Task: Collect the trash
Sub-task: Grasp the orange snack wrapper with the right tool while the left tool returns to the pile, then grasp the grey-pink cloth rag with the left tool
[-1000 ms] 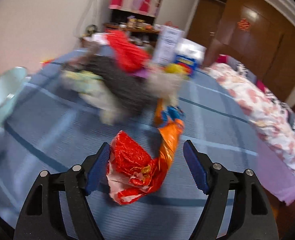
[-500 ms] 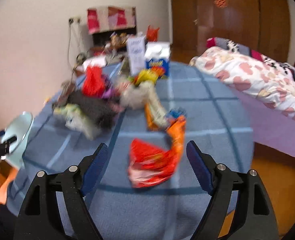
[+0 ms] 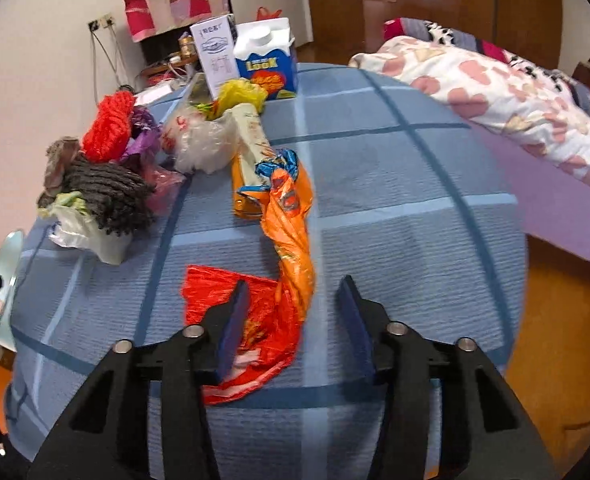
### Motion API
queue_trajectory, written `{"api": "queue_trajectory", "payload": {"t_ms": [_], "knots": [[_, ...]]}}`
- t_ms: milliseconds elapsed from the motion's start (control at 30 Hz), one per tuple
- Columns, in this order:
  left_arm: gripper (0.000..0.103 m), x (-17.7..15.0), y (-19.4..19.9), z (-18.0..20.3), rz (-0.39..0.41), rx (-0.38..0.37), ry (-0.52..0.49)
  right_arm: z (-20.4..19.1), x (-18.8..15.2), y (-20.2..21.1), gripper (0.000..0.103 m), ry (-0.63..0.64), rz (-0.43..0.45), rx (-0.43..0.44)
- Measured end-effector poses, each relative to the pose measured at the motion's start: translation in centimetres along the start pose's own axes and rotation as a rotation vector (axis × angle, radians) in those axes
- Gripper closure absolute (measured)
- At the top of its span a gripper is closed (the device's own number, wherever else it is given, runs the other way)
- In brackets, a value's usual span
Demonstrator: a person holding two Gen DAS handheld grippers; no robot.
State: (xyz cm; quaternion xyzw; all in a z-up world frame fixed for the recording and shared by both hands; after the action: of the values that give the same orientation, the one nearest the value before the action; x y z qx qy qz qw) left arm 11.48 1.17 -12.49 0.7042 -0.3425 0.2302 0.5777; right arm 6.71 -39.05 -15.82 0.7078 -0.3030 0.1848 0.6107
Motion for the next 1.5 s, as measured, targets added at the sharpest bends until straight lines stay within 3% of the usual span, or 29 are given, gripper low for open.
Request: {"api": "queue_trajectory", "payload": {"t_ms": [33,100,500,933,1033,1133,1200,1233,1300,1500], "knots": [[0.021,0.2,0.1,0.4,0.005,-0.006,-0.005,0.0,0.0,0.0,0.072,-0.004,-0.001,0.029],[0.021,0.4,0.4,1.1,0.013,-0.016,-0.015,-0.1,0.1,0.1,0.087,-0.004,0.006,0.048],[0.021,3.5,0.1,6.8,0.053,-0.086,-0.051,2.5,0.8,3.0,0.088,0.003,0.106,-0.02],[0.022,8.1,-2.1,10.0,0.07,-0.159,-0.034,2.4,5.2,0.4,0.088,0.007,0.124,0.027],[0.034,8.1,-2.8,11.1,0.044,-0.223,-0.05,1.8,5.7,-0.2,0.088,0.013,0.119,0.041],[0.055,7.9,-2.6,12.2,0.043,-0.27,-0.072,1.2,5.8,-0.3,0.088,0.02,0.119,0.054],[0.081,7.7,-2.4,13.0,0.044,-0.291,-0.094,0.9,5.7,-0.3,0.088,0.025,0.12,0.059],[0.085,7.6,-2.3,13.2,0.044,-0.296,-0.103,0.8,5.7,-0.2,0.088,0.027,0.121,0.06],[0.094,7.5,-2.2,13.5,0.042,-0.301,-0.117,0.7,5.7,0.0,0.088,0.031,0.125,0.063],[0.098,7.6,-2.1,13.5,0.054,-0.295,-0.13,0.6,5.8,0.7,0.088,0.032,0.137,0.064]]}}
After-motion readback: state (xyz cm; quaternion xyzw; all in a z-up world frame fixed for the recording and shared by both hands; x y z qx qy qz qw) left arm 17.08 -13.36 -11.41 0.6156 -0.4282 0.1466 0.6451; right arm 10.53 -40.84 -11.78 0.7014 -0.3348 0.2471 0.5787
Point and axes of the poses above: each gripper's, at about its wrist camera, not at the fingertips, and y roughly against the way its jaws point, z to its right, x to its top, the point moved 2 cm from there along -y, roughly the way its jaws point, and after that the axes turned 3 degrees about x, right-handed, at the moved point
